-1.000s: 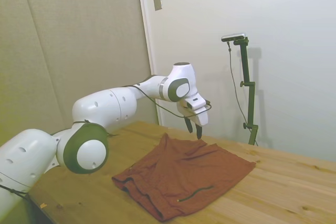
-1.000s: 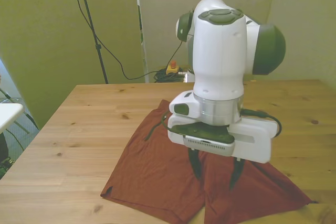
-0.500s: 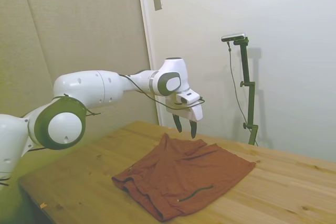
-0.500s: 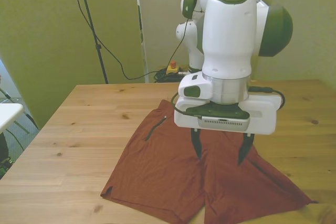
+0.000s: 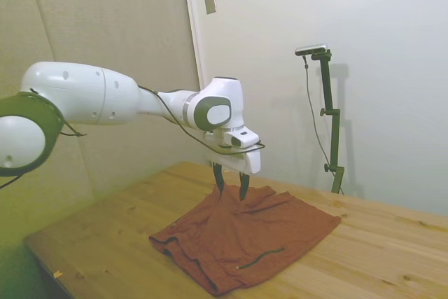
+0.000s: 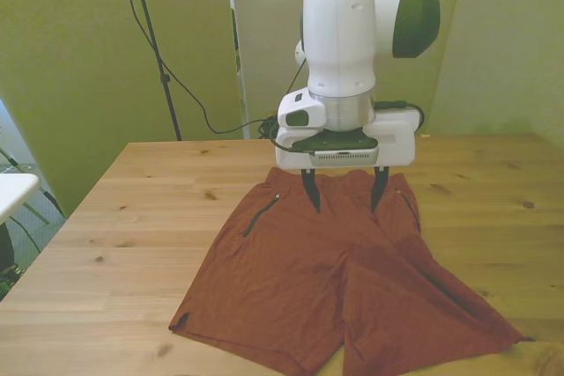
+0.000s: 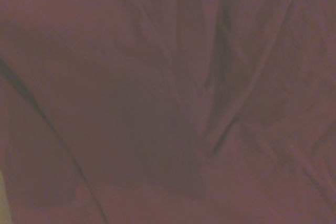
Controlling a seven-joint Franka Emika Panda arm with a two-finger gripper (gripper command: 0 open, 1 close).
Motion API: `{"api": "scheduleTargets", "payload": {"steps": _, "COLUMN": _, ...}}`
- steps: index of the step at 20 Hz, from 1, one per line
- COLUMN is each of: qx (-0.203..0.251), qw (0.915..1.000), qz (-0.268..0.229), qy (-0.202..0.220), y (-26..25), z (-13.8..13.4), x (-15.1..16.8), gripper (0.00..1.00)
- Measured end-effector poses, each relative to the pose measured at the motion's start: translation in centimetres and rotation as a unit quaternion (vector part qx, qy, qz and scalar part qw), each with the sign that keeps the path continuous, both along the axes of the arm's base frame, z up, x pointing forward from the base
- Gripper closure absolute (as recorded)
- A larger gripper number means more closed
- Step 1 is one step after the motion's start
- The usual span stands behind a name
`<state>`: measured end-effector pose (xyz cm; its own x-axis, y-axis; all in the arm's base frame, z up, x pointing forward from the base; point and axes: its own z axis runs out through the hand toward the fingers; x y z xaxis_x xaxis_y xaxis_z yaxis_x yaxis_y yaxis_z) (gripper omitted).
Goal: Unfold the shorts
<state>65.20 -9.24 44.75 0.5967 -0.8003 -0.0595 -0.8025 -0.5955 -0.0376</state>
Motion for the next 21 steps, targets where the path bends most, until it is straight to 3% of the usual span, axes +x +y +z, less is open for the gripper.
{"api": "scheduleTargets", "payload": {"steps": 4, "qx": -0.003, "qw": 0.9999, "qz": 0.012, "qy": -0.008, "y": 0.5, "z": -0.8, "x": -3.8, "gripper": 0.0}}
{"api": "scheduleTargets", "payload": {"steps": 13, "qx": 0.003, "qw": 0.9993, "qz": 0.038, "qy": -0.002, "y": 4.1, "z": -5.8, "x": -14.7, "gripper": 0.0}}
{"api": "scheduleTargets", "payload": {"steps": 19, "qx": 0.001, "qw": 0.9987, "qz": 0.04, "qy": -0.032, "y": 6.7, "z": -6.3, "x": -23.6, "gripper": 0.0}}
{"api": "scheduleTargets", "payload": {"steps": 21, "qx": -0.002, "qw": 0.9983, "qz": 0.033, "qy": -0.047, "y": 6.9, "z": -5.6, "x": -25.3, "gripper": 0.0}}
